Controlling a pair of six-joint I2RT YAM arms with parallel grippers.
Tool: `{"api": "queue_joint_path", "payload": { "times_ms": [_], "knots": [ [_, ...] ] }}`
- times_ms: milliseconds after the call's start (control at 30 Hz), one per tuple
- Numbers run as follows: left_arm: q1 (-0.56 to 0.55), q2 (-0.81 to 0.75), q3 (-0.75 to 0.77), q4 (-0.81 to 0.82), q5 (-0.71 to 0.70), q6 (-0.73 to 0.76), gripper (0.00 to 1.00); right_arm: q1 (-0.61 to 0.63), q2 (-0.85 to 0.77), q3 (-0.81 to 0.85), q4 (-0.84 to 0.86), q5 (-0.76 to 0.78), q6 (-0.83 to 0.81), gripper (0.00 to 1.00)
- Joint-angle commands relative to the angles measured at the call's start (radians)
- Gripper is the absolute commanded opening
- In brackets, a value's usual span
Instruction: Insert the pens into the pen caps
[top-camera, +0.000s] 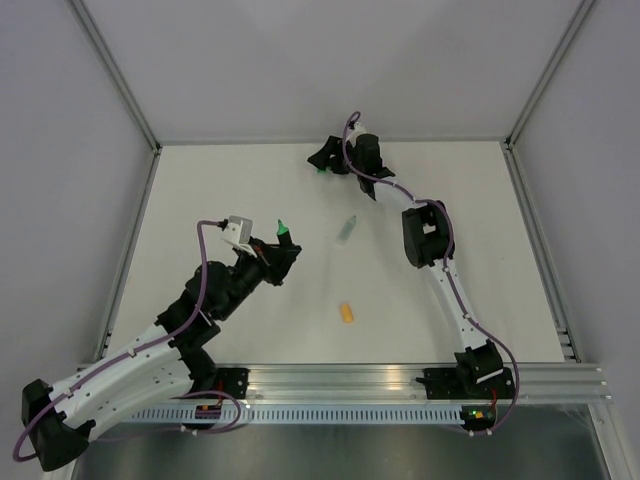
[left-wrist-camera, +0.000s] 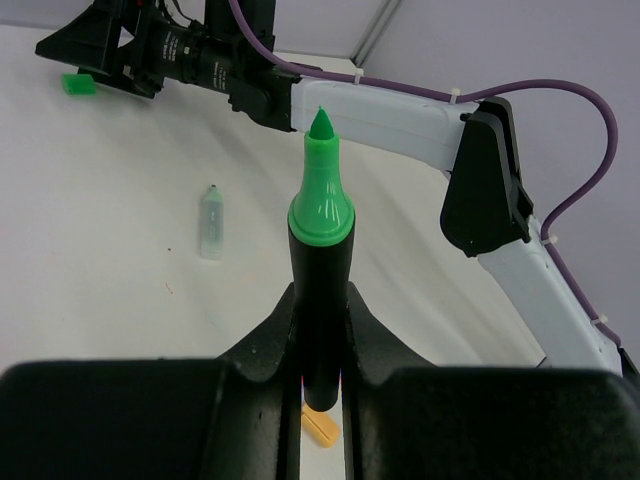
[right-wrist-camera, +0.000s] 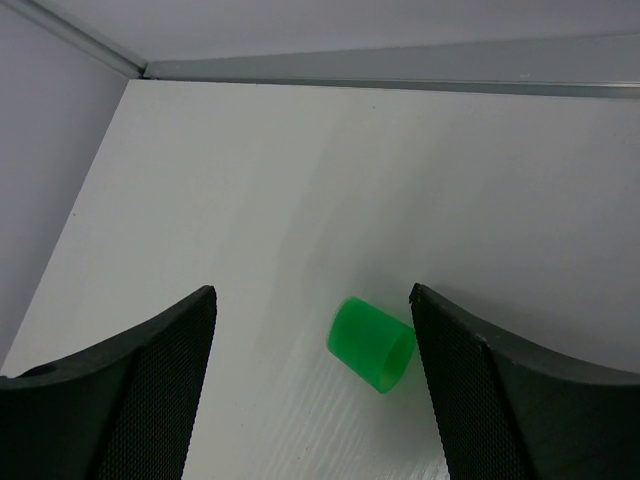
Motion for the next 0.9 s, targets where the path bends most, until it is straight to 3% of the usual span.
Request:
{"api": "queue_joint_path", "payload": {
  "times_ms": [0,133,300,667,867],
  "knots": [
    [0.002,-0.017,-0.003,0.017,-0.002,-0.022,0.02,0.027,-0.036,0.027,-0.138,-0.065,-0.13,0.85],
    [0.002,-0.03,-0.007,0.017,-0.007,-0.025,0.02,0.06,-0.071,-0.006,-0.224,-0.055,-0.248,0.85],
    [0.002,-0.043,-0.009,0.012,-0.015,-0.022,0.02,0.106,-0.126,-0.058,-0.319,0.064,-0.391,0.84],
    [0.002,-0.087,-0.014,0.0,-0.024,-0.026,0.02,0.171,-0.152,-0.052,-0.39,0.244,-0.46,0.76],
    [0.002,-0.101,-0.015,-0.003,-0.024,-0.028,0.02,0.191,-0.14,-0.032,-0.399,0.353,-0.398,0.76]
  ]
}}
